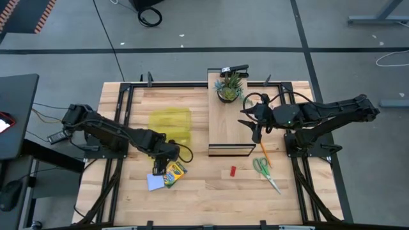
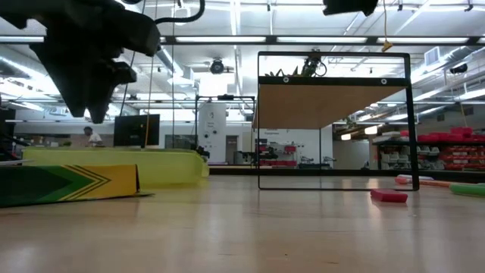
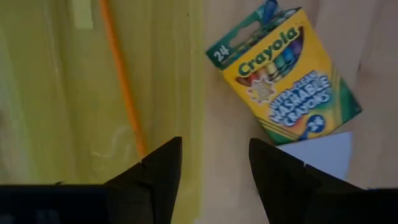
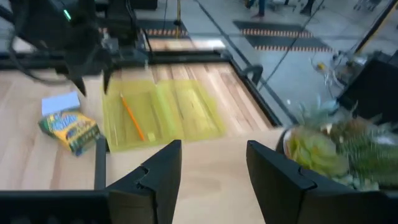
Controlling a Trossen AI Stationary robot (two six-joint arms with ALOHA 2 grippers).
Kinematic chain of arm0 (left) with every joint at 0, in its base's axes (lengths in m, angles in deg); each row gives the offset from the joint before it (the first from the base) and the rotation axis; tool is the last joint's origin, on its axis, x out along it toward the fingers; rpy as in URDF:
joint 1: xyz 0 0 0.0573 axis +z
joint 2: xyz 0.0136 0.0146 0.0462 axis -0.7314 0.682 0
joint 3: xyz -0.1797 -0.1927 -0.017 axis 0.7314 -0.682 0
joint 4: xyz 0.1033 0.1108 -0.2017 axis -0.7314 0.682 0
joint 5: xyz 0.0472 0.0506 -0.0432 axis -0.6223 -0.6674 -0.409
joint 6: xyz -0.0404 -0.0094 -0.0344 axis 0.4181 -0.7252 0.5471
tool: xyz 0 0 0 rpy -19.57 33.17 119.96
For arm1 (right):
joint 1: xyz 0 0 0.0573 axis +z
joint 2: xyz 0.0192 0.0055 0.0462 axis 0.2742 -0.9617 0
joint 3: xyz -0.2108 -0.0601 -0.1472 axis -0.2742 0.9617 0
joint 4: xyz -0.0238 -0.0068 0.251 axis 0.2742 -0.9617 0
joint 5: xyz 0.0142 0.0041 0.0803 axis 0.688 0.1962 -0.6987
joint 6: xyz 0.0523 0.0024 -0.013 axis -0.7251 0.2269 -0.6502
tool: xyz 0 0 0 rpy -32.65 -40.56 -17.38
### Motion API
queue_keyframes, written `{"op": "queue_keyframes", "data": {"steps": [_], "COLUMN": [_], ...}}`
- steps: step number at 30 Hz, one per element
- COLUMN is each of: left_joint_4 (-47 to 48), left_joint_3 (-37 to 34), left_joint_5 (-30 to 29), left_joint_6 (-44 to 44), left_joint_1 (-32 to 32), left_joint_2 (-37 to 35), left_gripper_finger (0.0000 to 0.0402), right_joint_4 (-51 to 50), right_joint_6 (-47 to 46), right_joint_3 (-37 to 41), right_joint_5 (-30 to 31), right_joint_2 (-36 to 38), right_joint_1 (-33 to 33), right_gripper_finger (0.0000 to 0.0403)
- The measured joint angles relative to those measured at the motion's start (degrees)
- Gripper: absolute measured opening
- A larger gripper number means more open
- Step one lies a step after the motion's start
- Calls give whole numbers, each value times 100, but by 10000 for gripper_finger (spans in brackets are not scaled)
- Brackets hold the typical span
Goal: Pack school essentials
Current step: Put the orange pencil into the yellow supply box
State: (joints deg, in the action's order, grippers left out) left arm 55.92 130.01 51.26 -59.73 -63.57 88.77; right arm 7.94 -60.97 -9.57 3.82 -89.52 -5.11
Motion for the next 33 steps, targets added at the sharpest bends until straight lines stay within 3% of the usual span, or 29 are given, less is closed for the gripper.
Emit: {"op": "queue_keyframes", "data": {"steps": [6,9,18,33], "left_joint_4": [16,17,11,220], "left_joint_3": [0,0,0,588], "left_joint_5": [2,-37,-139,-259], "left_joint_6": [771,878,1073,897], "left_joint_1": [-337,-441,-633,-696], "left_joint_2": [0,0,0,0], "left_gripper_finger": [190,190,188,177], "right_joint_4": [-797,-1370,-3454,-3526], "right_joint_6": [-692,-1157,-3407,-5443], "right_joint_3": [0,0,195,1496], "right_joint_5": [35,375,510,274], "right_joint_2": [241,405,372,415], "right_joint_1": [0,-36,-166,535], "right_gripper_finger": [186,186,186,175]}}
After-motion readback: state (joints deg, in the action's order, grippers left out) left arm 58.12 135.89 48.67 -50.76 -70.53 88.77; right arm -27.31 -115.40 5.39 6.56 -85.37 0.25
